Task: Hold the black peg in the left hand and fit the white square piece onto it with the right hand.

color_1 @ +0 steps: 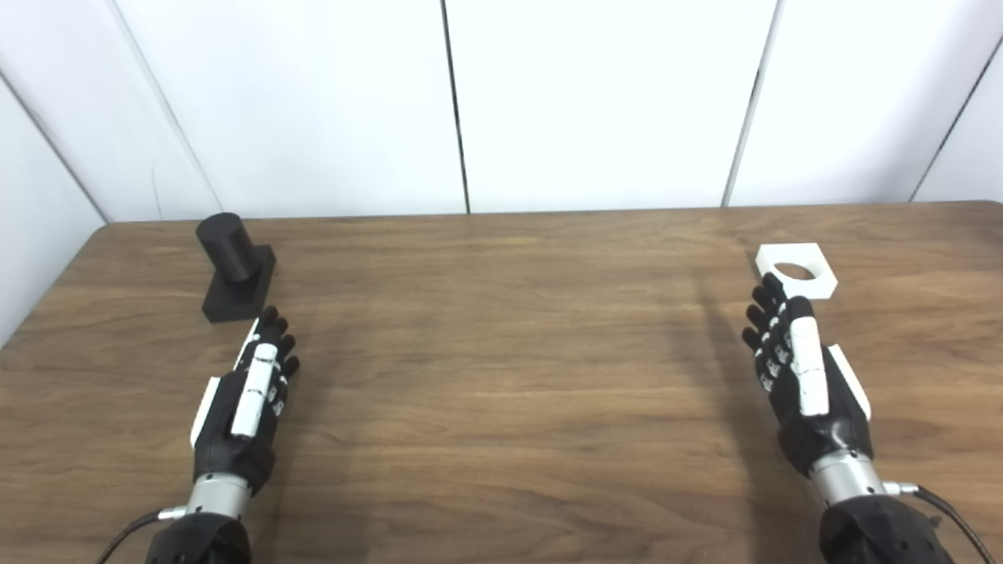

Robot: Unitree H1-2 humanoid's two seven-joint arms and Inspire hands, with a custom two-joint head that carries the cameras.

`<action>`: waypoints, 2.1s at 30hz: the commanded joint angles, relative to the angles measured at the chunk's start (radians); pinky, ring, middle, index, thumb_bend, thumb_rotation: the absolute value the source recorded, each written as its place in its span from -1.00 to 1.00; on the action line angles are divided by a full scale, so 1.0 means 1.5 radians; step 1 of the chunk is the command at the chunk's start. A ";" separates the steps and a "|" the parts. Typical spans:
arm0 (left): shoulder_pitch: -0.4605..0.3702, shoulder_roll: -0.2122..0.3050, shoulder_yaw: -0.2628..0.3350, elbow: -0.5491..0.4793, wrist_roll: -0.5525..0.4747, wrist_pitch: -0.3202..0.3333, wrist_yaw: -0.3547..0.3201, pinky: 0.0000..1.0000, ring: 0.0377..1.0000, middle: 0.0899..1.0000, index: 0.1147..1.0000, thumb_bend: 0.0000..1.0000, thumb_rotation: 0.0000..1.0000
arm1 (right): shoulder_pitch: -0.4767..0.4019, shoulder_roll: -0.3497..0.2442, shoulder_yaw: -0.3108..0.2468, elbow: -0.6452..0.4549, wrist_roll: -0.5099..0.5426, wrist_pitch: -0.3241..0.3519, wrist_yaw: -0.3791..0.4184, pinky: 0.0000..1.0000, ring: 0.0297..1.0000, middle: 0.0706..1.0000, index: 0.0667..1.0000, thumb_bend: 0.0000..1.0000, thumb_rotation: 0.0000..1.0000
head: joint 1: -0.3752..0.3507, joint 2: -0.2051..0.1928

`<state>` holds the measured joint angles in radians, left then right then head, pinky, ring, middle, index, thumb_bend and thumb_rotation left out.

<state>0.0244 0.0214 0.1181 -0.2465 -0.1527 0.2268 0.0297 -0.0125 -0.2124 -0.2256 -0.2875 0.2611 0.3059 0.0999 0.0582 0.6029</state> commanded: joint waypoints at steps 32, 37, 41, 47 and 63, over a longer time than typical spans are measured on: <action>-0.009 -0.056 -0.043 0.033 0.069 -0.092 0.015 1.00 1.00 1.00 1.00 -0.14 0.64 | -0.010 -0.023 -0.016 -0.044 0.011 0.051 -0.019 1.00 1.00 1.00 1.00 0.12 1.00 | 0.161 -0.116; -0.013 -0.058 -0.045 0.050 0.074 -0.099 0.016 1.00 1.00 1.00 1.00 -0.06 0.62 | -0.010 -0.024 -0.018 -0.041 0.013 0.044 -0.016 1.00 1.00 1.00 1.00 0.12 1.00 | 0.169 -0.122; -0.013 -0.057 -0.044 0.054 0.076 -0.098 0.016 1.00 1.00 1.00 1.00 -0.02 0.62 | -0.008 -0.021 -0.017 -0.041 0.012 0.046 -0.017 1.00 1.00 1.00 1.00 0.07 1.00 | 0.160 -0.119; -0.012 -0.053 -0.043 0.057 0.072 -0.103 0.012 1.00 1.00 1.00 1.00 -0.03 0.64 | -0.007 -0.021 -0.011 -0.041 0.011 0.049 -0.014 1.00 1.00 1.00 1.00 0.13 1.00 | 0.150 -0.111; -0.011 -0.024 -0.088 -0.022 0.342 -0.039 0.088 0.97 0.99 1.00 1.00 -0.10 0.42 | -0.011 -0.024 -0.006 -0.044 0.003 0.055 -0.015 1.00 1.00 1.00 1.00 0.16 1.00 | 0.143 -0.096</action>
<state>0.0288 -0.0446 0.0085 -0.2074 0.1924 0.1527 0.1119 -0.0030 -0.2346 -0.2362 -0.3363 0.2663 0.4159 0.0710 0.2731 0.4586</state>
